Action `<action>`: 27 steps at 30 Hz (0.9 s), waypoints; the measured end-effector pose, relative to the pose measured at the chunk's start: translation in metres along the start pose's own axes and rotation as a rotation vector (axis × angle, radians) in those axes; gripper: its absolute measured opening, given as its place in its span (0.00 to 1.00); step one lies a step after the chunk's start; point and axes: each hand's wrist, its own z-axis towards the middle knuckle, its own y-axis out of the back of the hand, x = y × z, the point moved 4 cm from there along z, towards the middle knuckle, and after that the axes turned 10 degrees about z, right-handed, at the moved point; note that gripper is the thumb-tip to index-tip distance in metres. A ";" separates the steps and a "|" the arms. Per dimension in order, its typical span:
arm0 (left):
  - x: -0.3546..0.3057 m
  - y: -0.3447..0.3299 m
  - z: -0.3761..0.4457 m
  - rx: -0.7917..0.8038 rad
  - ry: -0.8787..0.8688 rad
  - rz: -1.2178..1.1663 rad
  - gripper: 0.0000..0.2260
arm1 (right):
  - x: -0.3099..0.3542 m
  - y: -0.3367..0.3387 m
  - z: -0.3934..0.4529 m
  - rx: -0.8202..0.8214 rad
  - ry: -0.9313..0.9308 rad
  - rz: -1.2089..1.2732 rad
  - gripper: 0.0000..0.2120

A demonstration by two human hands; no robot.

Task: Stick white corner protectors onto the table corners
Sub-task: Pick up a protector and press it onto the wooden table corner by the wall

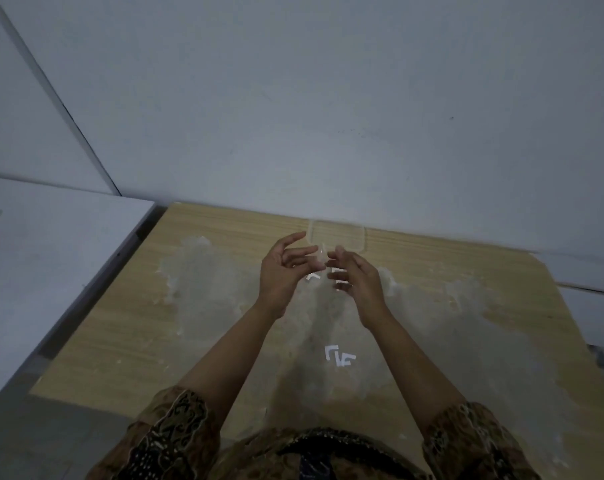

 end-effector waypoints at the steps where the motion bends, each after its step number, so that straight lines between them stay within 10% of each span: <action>1: -0.004 0.001 0.000 -0.009 -0.026 0.022 0.28 | 0.003 -0.005 -0.002 0.027 0.008 0.015 0.10; 27: 0.003 0.236 0.077 -0.254 0.057 0.256 0.13 | -0.078 -0.227 0.081 0.225 -0.096 0.124 0.11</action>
